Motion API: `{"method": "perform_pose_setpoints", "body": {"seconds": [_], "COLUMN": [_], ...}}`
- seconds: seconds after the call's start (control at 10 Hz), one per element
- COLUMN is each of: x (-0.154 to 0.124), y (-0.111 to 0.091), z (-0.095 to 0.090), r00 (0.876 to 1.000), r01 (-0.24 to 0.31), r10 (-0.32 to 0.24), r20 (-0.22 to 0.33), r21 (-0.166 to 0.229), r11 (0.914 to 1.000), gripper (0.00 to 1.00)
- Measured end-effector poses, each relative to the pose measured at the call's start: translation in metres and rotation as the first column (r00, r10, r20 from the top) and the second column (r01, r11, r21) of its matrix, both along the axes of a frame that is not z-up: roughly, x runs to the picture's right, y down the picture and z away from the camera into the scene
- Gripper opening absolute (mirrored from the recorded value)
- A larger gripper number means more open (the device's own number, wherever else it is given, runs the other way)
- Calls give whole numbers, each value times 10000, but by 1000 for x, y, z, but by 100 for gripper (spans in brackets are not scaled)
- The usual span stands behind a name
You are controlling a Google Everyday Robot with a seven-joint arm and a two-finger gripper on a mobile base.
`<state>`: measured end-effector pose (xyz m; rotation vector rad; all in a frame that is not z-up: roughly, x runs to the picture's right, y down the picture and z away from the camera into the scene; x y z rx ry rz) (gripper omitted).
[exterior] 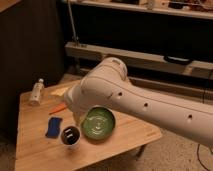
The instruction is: Pick up the ceramic bowl
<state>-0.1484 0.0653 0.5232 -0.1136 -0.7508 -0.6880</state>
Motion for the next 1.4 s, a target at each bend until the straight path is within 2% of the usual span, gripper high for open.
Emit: {"method": "perform_pose_setpoints", "body": {"seconds": [0.3,0.5,0.8,0.9,1.0,1.4], "x": [0,5,39,57,61,60], "y": [0,3,18,31,35,35], "z": [1,6,51,78,84,84], "r00": [10000,10000,9995,9988,9986,9988], "r01": [22,87,214,298,312,350], "r10": [-22,-87,-200,-274,-288,-329], "r20": [11,8,-226,-414,-433,-370], "r21": [15,196,637,590,549,559], "r11": [10000,9998,9977,9978,9980,9978], "gripper": [80,80,80,80,80,80]}}
